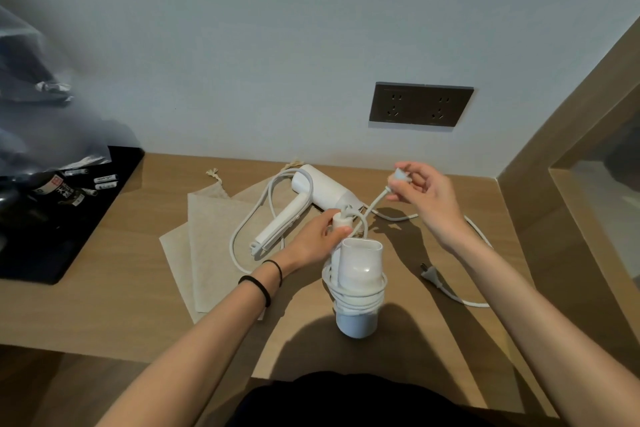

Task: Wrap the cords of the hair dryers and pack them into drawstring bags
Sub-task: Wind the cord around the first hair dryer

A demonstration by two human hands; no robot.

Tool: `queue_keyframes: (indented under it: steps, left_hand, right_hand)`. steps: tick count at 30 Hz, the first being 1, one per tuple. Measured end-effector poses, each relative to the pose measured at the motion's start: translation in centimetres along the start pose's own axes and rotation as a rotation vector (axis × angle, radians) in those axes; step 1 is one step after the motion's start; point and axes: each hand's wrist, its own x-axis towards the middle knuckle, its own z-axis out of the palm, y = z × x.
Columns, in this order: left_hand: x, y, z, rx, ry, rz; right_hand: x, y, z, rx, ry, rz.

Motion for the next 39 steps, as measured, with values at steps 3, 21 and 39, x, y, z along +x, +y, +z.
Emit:
queue_keyframes:
  steps: [3,21,39]
  left_hand:
    - [0.5,0.5,-0.4,0.002,0.042,0.004]
    - [2.9,0.5,-1.8,0.044,0.225,0.01]
    - [5.0,0.5,-0.5,0.22,0.333,-0.293]
  right_hand:
    - [0.5,-1.7,-0.1,0.04,0.079,-0.057]
    - [0.4,-2.6,-0.4,0.021,0.201,-0.134]
    - [-0.6,-0.9,1.9,0.131,0.078,-0.14]
